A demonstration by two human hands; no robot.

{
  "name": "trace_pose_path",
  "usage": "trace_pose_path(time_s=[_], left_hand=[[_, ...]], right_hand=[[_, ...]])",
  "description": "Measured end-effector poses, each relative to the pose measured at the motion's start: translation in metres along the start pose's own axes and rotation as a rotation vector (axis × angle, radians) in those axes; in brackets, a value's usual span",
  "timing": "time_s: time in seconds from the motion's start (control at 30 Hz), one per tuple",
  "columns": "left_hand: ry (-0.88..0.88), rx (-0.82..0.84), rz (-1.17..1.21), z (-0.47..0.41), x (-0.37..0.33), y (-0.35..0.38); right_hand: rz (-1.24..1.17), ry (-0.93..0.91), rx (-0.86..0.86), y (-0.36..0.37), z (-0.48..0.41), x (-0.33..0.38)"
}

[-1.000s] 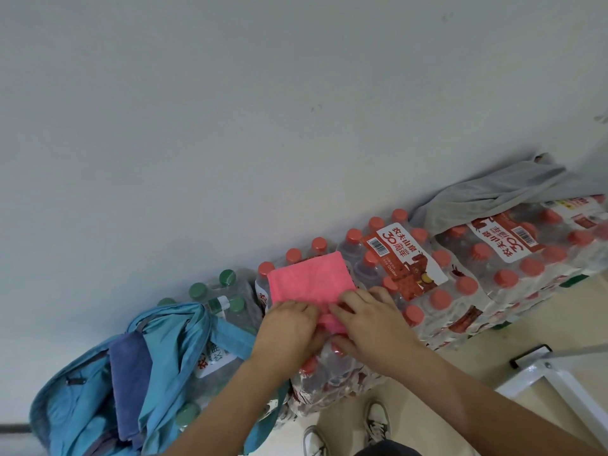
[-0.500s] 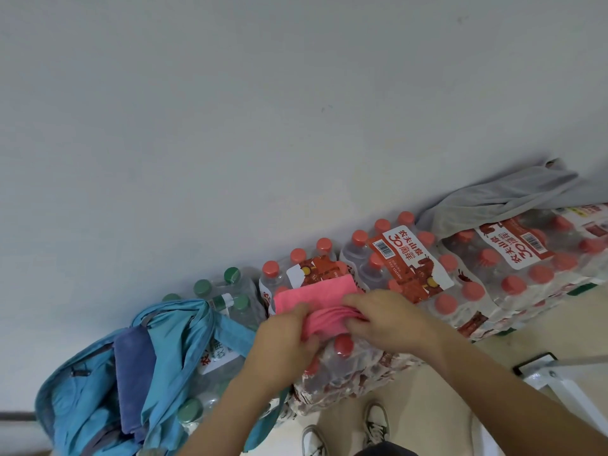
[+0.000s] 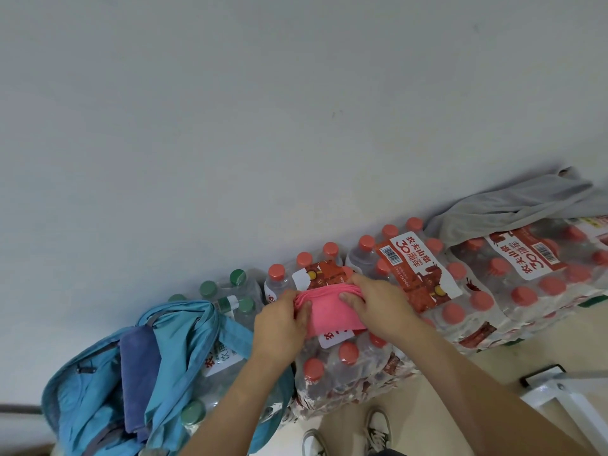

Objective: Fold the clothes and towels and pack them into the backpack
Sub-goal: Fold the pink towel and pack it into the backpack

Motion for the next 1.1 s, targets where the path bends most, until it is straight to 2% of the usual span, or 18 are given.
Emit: trace_pose_path(time_s=[0.13,0.23,0.3,0.33,0.4,0.47,0.53,0.63,0.67,0.7,0.77,0.93,1.1], left_hand=[[-0.071,-0.081,0.057,-0.004,0.002,-0.002],[-0.022,-0.128,0.040,-0.004,-0.001,-0.002],[0.012,-0.150,-0.059,-0.002,-0.003,-0.002],[0.078,-0.181,-0.153,-0.002,-0.005,-0.002],[0.335,-0.209,-0.360,0.000,-0.008,0.001],[0.609,-0.139,-0.468,0.003,-0.005,0.006],[0.736,-0.068,-0.474,0.005,-0.001,0.006],[0.711,-0.010,-0.493,0.009,0.005,0.003],[0.684,0.016,-0.498,0.012,0.008,0.003],[0.655,0.042,-0.506,0.015,0.010,0.004],[0.592,0.084,-0.503,0.020,0.016,0.004],[0.506,0.139,-0.492,0.021,0.026,0.004],[0.459,0.144,-0.439,0.016,0.024,0.002]], right_hand=[[-0.048,0.063,0.021,-0.004,-0.006,0.003],[-0.124,0.135,0.046,-0.008,-0.009,0.005],[-0.156,0.192,0.069,-0.007,-0.010,0.005],[-0.156,0.216,0.073,-0.007,-0.011,0.005],[-0.134,0.249,0.080,-0.007,-0.013,0.005],[-0.097,0.269,0.060,-0.008,-0.013,0.006],[0.024,0.237,-0.115,-0.010,-0.012,0.006],[0.270,-0.095,-0.502,-0.001,-0.004,0.020],[0.310,-0.234,-0.535,0.005,0.000,0.025],[0.338,-0.340,-0.531,0.011,0.004,0.027],[0.337,-0.420,-0.460,0.017,0.008,0.022],[0.335,-0.427,-0.290,0.024,0.019,0.000],[0.391,-0.396,-0.214,0.021,0.021,-0.004]])
Point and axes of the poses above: each hand's wrist, its own z-axis away from the middle knuckle, its own y-axis out of the palm, x = y × z, the point moved 3 cm from there along -z, towards the middle knuckle, and after that the axes turned 15 degrees about z, right-handed, at the moved point
